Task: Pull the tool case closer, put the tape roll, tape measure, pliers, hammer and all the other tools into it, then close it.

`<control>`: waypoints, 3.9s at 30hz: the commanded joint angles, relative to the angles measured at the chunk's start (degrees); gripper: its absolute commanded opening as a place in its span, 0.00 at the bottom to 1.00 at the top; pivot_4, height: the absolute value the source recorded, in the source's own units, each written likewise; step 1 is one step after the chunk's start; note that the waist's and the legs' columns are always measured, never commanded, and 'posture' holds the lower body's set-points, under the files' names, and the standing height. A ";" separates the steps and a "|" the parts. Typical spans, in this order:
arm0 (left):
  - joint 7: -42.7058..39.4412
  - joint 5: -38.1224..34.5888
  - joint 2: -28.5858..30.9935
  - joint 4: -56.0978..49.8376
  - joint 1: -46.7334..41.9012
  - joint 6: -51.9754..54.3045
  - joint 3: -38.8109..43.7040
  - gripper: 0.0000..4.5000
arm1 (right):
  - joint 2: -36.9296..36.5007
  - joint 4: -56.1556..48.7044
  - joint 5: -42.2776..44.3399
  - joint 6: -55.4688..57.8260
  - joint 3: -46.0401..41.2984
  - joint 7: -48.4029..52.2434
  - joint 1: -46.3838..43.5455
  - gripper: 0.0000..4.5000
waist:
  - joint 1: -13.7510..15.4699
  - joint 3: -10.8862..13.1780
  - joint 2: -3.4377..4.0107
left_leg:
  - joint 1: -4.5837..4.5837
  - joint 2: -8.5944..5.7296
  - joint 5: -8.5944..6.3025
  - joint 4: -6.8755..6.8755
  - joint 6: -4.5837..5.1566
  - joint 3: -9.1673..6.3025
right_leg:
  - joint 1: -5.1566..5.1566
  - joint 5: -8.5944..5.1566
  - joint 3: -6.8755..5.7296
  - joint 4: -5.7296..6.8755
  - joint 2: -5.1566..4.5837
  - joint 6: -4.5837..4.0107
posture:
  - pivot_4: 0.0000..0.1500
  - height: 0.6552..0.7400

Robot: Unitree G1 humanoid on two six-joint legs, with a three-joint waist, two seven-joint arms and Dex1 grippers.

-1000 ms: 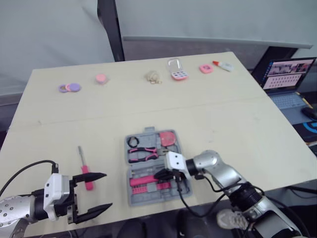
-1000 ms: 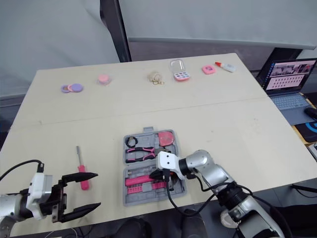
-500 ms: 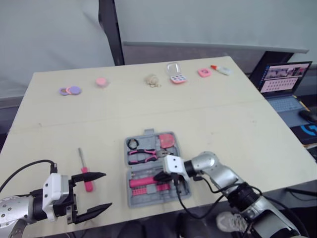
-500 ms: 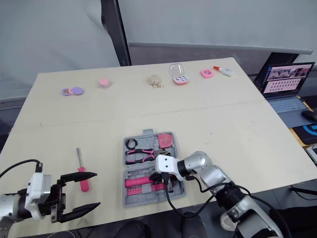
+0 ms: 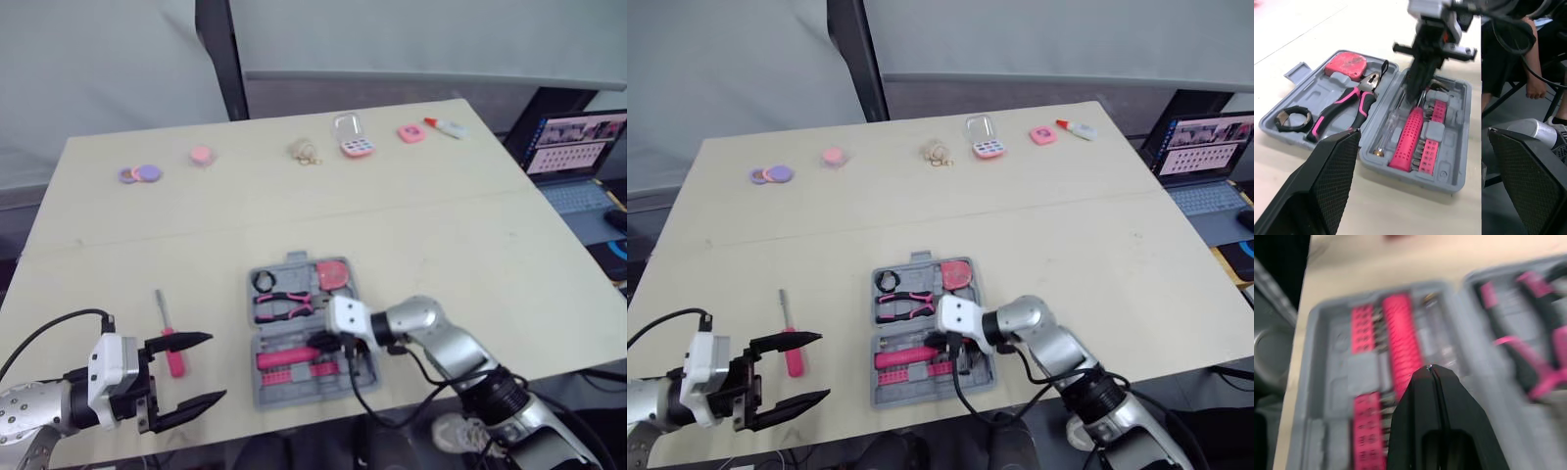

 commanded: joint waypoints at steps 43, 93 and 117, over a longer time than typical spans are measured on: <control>13.20 -3.94 -12.72 -4.99 20.50 4.44 11.77 1.00 | -23.87 -22.79 21.52 6.07 -45.53 0.75 47.59 0.99 | 2.93 0.48 -0.52 | -0.22 0.05 -0.15 0.38 0.23 0.25 | 0.16 0.10 0.32 -0.46 0.39 0.12 | 1.00 1.00; 96.30 -8.15 -29.93 -15.57 -24.50 72.49 7.95 1.00 | -25.29 -22.37 24.15 -8.61 -46.44 5.31 39.60 0.99 | 3.03 0.64 -0.81 | 0.61 -0.02 -0.19 0.45 0.07 0.10 | 0.99 0.12 0.44 -0.31 0.61 0.14 | 1.00 1.00; 85.83 13.66 -33.09 -6.58 -33.37 75.22 1.98 1.00 | -23.61 -26.82 24.97 -6.87 -48.75 0.22 43.73 0.99 | 3.56 0.66 -0.84 | 0.61 -0.03 -0.13 0.45 -0.07 0.08 | 1.01 0.16 0.43 -0.32 0.60 0.23 | 1.00 1.00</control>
